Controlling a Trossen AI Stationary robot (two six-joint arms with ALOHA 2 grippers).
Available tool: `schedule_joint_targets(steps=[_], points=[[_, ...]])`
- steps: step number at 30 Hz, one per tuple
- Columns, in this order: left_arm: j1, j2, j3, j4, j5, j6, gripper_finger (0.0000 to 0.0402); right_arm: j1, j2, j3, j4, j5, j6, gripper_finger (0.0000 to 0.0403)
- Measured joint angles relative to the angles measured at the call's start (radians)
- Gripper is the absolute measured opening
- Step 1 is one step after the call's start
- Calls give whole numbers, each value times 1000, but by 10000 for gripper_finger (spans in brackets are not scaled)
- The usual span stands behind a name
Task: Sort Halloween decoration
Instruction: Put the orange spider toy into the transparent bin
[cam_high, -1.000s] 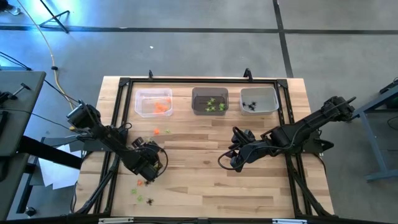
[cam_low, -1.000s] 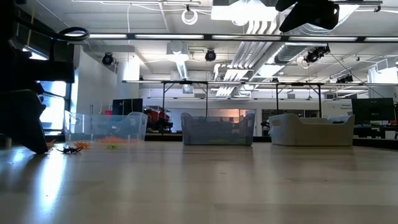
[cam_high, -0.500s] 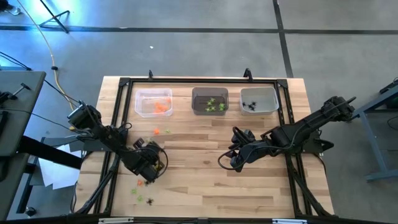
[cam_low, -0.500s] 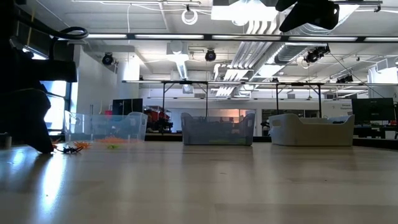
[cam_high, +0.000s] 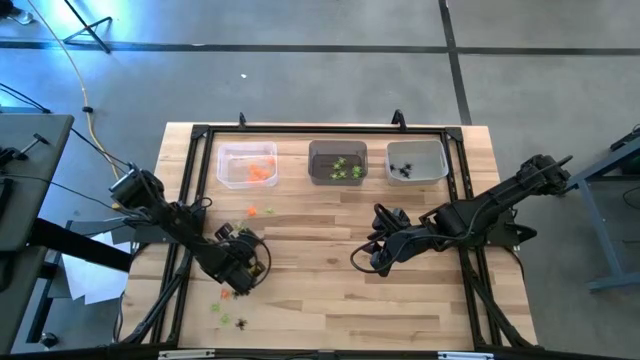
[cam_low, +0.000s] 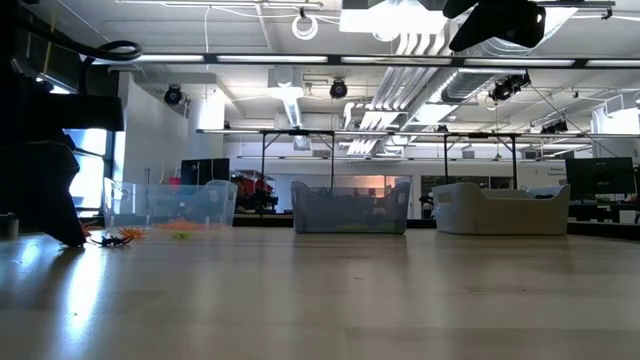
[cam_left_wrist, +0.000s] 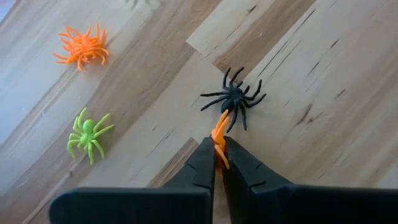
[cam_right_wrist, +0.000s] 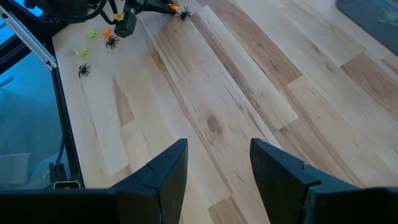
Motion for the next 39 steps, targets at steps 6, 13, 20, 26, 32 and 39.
schedule_joint_targets(steps=[6, 13, 20, 26, 32, 39], points=[[-5, 4, 70, -155, 31, -7, 2, 0, 0, 0, 0, 0, 0, 171], [-67, -25, 264, -525, -71, -111, 1, 0, 0, 0, 0, 0, 0, 171], [-131, -122, 384, -816, -161, -233, 1, 0, 0, 0, 0, 0, 0, 171], [-123, -210, 360, -828, -226, -233, 1, 0, 0, 0, 0, 0, 0, 171], [-4, -291, 284, -821, -325, -173, 1, 0, 0, 0, 0, 0, 0, 171], [258, -350, 224, -753, -390, 43, 1, 0, 0, 0, 0, 0, 0, 171]])
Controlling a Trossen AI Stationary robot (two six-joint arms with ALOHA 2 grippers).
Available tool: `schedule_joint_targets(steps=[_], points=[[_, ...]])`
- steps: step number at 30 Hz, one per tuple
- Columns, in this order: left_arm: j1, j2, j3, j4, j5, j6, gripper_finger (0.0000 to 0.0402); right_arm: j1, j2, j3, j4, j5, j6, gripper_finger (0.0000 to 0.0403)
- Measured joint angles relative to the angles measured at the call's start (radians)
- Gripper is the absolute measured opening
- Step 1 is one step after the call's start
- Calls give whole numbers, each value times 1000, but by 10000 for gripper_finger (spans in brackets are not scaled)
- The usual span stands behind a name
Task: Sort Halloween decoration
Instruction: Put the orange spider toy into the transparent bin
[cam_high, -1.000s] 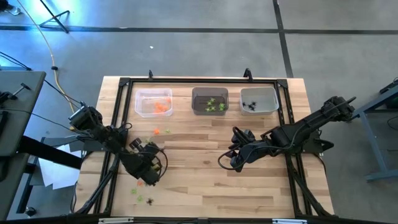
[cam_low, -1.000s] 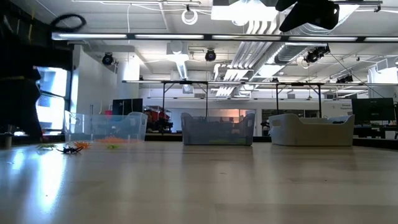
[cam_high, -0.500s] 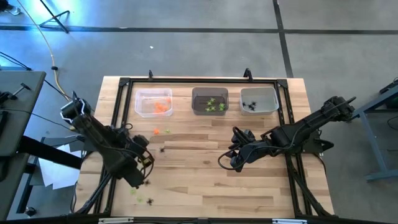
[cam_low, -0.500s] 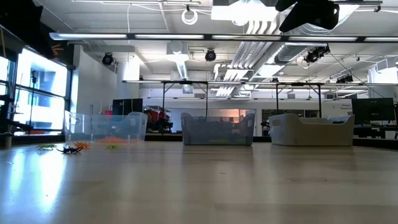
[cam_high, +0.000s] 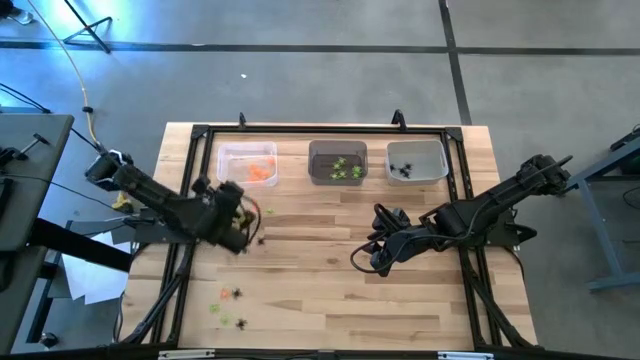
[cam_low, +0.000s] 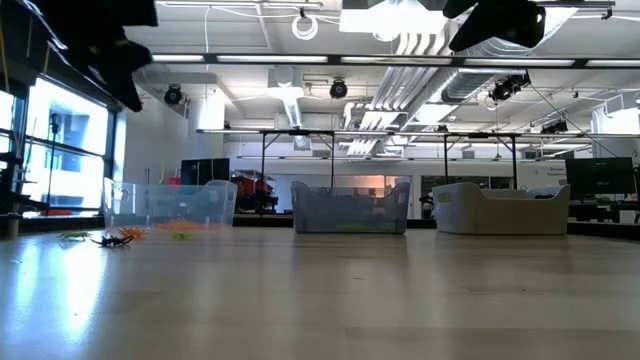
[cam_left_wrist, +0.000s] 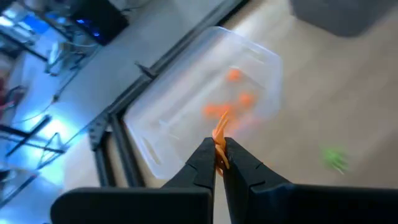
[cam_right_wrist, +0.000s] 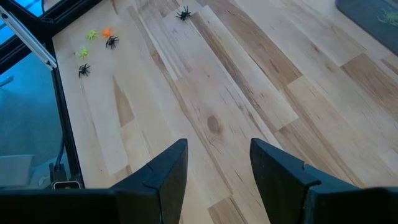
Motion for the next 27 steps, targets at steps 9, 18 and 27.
schedule_joint_targets(steps=[9, 18, 27], points=[[390, -71, -87, 318, -36, 483, 1, 0, 0, 0, -1, 0, 0, 171], [713, -110, -183, 753, 150, 991, 1, 0, 0, 0, 0, 0, 0, 171], [871, -110, -190, 900, 322, 1184, 1, 0, 0, 0, -1, 0, 0, 171]])
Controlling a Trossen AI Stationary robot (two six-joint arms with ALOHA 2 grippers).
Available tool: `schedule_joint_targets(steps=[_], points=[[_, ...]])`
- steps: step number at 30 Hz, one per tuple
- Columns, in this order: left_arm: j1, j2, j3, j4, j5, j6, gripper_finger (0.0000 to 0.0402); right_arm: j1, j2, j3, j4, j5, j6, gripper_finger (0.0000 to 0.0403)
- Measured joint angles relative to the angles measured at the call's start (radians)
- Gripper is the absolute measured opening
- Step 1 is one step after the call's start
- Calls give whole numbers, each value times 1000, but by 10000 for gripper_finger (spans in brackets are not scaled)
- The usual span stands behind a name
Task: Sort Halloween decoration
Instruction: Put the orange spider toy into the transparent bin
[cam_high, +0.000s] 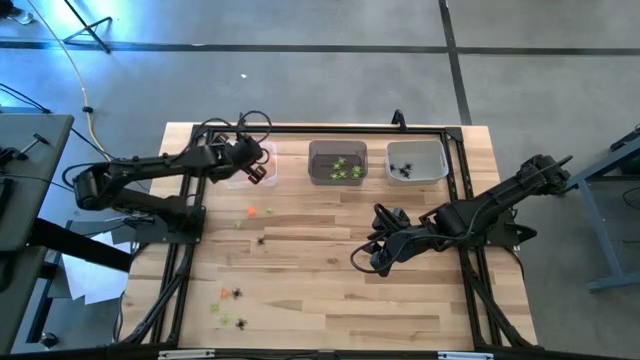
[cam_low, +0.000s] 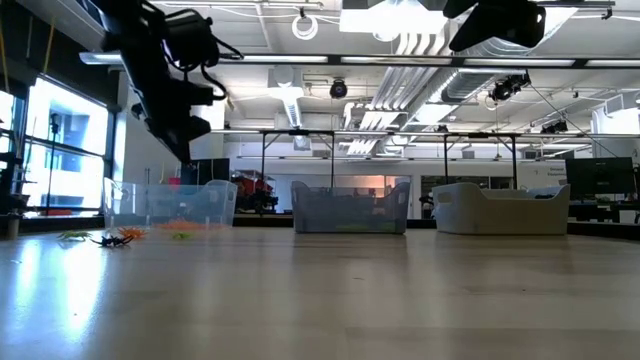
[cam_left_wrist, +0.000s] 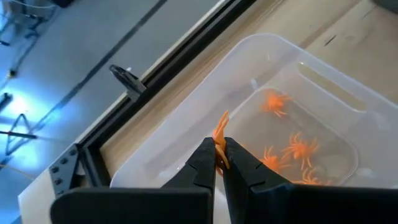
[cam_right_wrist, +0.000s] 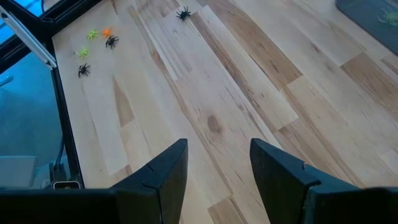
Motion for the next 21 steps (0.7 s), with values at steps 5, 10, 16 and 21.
schedule_joint_targets(steps=[5, 10, 16, 21], points=[[51, 0, -11, 23, 64, 43, 1, 0, 0, 0, 0, 0, 0, 171], [98, 0, -106, 134, 168, 60, 1, 0, 0, 0, 0, 0, 0, 171], [153, 1, -222, 306, 290, 72, 1, 0, 0, 0, 0, 0, 0, 171], [164, 1, -256, 335, 310, 72, 1, 0, 0, 0, 0, 0, 0, 171]])
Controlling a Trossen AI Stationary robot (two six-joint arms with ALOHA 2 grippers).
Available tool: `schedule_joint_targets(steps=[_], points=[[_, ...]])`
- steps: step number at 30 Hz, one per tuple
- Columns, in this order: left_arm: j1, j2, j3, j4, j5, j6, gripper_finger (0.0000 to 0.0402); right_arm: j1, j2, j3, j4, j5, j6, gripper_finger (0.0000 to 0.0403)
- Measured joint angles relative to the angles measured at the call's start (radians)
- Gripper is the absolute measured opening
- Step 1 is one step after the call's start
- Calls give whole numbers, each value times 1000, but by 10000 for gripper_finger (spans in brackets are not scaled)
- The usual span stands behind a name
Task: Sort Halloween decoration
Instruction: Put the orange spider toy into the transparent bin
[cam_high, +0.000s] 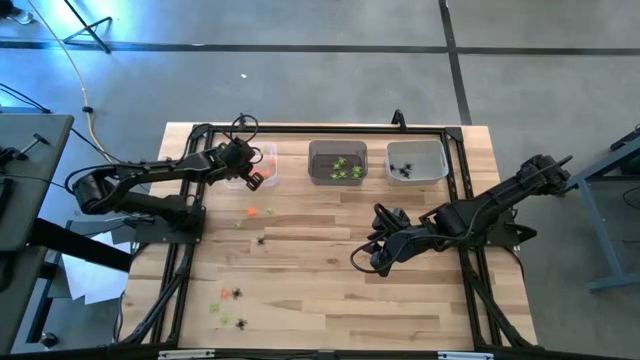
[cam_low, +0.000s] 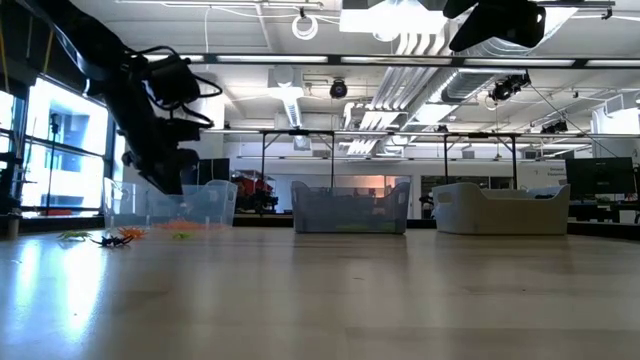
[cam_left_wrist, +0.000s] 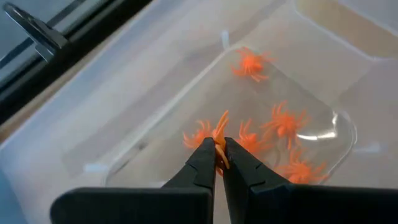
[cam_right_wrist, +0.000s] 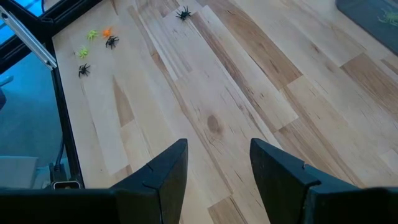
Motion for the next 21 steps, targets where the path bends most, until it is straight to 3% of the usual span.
schedule_joint_targets(steps=[10, 21], points=[[0, 0, -16, -3, -5, -10, 30, 0, 0, 0, 0, 0, 0, 171], [0, 0, -16, -3, -5, -19, 116, 0, 0, 0, 0, 0, 0, 171]])
